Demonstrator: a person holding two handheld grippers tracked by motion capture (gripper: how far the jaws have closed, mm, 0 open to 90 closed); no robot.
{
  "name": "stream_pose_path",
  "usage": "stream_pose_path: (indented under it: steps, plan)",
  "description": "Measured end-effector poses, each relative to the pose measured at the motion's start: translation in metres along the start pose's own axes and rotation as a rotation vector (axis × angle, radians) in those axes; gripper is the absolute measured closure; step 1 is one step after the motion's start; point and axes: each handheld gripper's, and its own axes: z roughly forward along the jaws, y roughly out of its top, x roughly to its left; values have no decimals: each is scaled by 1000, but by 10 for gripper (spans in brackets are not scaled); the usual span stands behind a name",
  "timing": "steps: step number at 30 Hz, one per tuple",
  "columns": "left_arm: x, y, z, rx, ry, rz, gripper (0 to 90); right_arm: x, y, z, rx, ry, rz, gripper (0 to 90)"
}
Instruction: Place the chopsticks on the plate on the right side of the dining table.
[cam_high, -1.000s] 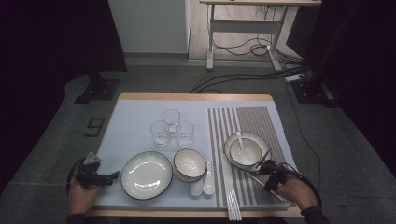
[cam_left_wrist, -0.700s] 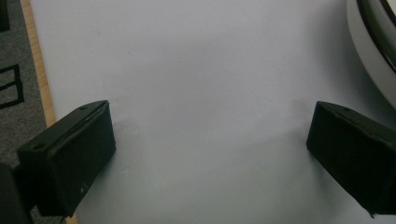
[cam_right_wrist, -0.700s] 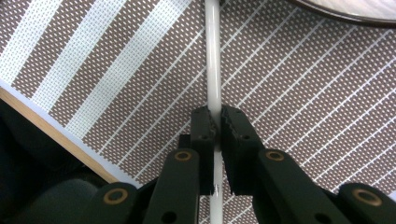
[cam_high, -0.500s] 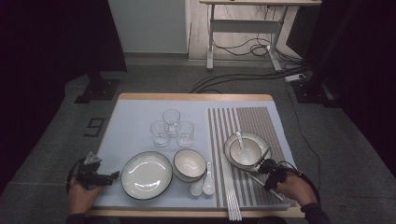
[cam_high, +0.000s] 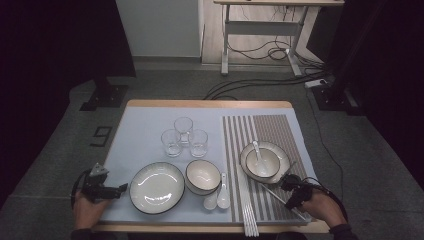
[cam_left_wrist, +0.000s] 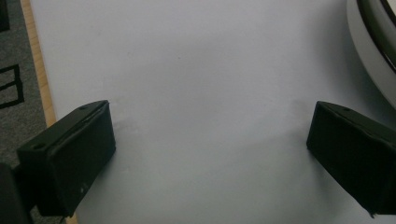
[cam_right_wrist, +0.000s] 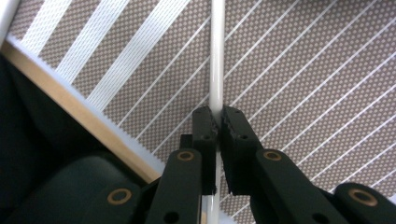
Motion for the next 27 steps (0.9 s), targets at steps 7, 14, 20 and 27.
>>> stream_pose_path:
  steps: [7, 14, 20, 27]
  plan:
    - [0, 0, 0, 0, 0, 0, 9, 4, -6, -5, -15, 21, -10, 843]
    - [0, 0, 0, 0, 0, 0, 9, 11, -7, -11, -29, 38, -36, 844]
    - [0, 0, 0, 0, 0, 0, 9, 16, -7, -18, -42, 56, -49, 844]
    - [0, 0, 0, 0, 0, 0, 9, 21, -6, -27, -57, 57, -65, 844]
